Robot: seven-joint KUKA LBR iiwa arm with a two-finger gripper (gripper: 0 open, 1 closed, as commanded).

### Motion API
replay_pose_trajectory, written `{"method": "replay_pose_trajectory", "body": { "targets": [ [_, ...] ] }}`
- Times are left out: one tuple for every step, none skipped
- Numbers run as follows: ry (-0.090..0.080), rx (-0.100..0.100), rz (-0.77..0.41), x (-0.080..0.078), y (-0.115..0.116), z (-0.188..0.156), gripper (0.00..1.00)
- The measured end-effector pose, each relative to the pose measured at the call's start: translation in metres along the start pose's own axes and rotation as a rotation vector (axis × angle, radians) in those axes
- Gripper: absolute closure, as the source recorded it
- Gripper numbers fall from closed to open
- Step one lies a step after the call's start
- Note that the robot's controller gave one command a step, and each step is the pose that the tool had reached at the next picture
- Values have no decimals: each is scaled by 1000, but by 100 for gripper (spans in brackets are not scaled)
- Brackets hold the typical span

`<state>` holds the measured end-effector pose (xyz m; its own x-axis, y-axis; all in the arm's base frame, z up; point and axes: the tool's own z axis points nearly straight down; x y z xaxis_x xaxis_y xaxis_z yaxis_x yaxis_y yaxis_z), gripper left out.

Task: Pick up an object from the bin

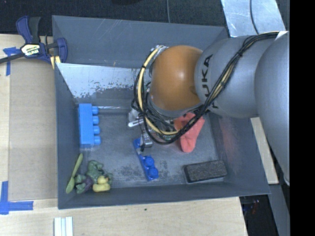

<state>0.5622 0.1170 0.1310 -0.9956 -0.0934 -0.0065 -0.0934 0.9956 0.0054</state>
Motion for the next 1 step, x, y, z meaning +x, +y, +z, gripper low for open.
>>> {"method": "replay_pose_trajectory", "body": {
  "targets": [
    [2, 9, 119, -30, -23, -28, 0]
  ]
}}
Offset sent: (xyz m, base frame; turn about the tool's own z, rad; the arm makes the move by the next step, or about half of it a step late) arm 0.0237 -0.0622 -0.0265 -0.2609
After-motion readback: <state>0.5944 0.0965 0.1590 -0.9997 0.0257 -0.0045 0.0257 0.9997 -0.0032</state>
